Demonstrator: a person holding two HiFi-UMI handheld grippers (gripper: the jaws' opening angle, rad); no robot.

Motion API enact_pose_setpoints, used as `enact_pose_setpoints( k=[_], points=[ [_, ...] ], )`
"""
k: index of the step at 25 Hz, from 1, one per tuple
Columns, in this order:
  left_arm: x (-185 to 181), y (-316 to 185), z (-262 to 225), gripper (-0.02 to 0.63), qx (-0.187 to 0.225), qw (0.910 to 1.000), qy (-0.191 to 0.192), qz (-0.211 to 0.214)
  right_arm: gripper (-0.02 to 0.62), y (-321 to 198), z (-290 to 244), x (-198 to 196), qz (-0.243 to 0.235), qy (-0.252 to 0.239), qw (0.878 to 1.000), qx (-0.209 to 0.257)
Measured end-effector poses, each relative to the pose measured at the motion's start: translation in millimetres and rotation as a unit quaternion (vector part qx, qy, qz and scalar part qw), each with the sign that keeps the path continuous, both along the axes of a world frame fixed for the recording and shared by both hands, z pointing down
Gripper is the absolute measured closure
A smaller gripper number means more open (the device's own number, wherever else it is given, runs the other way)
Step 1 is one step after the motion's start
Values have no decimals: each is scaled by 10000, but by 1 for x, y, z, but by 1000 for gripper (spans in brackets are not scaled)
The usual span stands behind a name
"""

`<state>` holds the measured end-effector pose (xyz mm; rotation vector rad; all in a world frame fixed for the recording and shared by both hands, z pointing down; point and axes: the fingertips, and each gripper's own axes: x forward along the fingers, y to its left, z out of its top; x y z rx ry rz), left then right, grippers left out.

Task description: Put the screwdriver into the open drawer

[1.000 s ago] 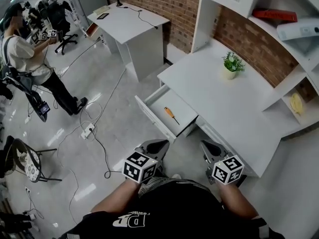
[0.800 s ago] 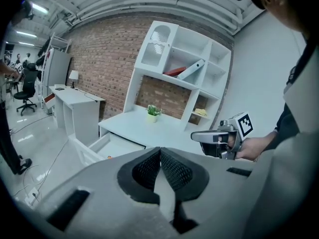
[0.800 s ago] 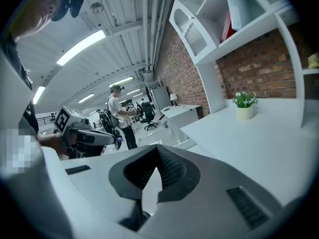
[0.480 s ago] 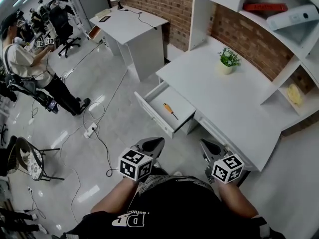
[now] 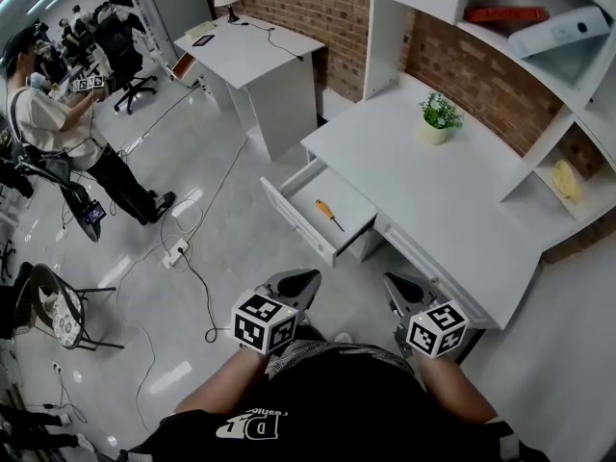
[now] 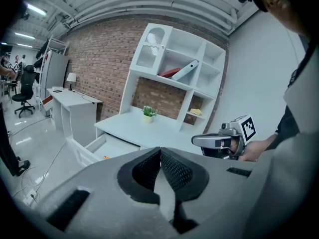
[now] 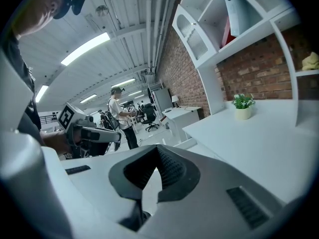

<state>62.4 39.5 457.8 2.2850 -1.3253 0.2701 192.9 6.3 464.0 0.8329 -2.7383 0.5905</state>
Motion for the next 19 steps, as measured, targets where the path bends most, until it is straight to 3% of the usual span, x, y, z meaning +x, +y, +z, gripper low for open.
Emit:
enact_pose_setpoints(
  k=[19],
  points=[
    [5,14,-2,588,59,9999,-64,66,592,15,-4,7,58,2,10000,40]
  ],
)
